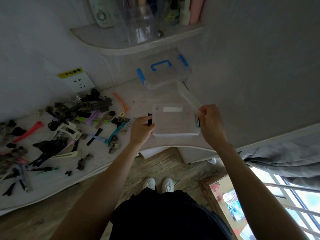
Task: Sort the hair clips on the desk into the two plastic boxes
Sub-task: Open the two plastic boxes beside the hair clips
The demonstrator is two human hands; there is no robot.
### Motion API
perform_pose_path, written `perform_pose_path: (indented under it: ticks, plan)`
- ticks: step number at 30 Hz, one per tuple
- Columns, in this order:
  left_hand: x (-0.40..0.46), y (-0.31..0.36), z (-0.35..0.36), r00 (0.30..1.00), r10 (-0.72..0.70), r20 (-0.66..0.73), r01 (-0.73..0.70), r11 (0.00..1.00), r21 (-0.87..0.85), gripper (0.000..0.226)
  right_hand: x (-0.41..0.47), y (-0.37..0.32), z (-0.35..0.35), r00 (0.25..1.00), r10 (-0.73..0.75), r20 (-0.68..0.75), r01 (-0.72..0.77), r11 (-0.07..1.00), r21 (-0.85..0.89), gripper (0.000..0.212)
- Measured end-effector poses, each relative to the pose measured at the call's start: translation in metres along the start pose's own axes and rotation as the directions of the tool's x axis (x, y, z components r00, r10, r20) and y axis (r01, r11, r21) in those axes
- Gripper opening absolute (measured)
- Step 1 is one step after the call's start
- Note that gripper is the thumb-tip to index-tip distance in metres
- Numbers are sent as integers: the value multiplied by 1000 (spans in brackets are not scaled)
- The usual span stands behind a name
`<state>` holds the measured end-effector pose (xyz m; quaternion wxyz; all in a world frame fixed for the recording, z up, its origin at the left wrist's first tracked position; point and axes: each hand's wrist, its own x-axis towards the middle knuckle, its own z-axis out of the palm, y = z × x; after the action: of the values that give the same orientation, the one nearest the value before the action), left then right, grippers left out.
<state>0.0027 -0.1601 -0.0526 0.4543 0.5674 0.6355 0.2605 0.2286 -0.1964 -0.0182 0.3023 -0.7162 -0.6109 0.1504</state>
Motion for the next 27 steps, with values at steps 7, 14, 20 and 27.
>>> perform_pose_path:
  ticks: [7,14,20,27]
  plan:
    - [25,6,20,988,156,-4,-152,966,208,35,22,19,-14,1000,1,9,4,887,-461,17]
    - [45,16,25,994,112,-17,-107,979,172,25,23,7,-10,991,-133,10,105,729,-676,24]
    - [76,14,-9,932,-22,-361,-65,972,-227,19,51,-15,22,938,-321,131,345,826,-446,34]
    - [146,33,-23,942,-335,8,302,838,-454,68,122,-47,76,876,-177,449,345,880,-326,59]
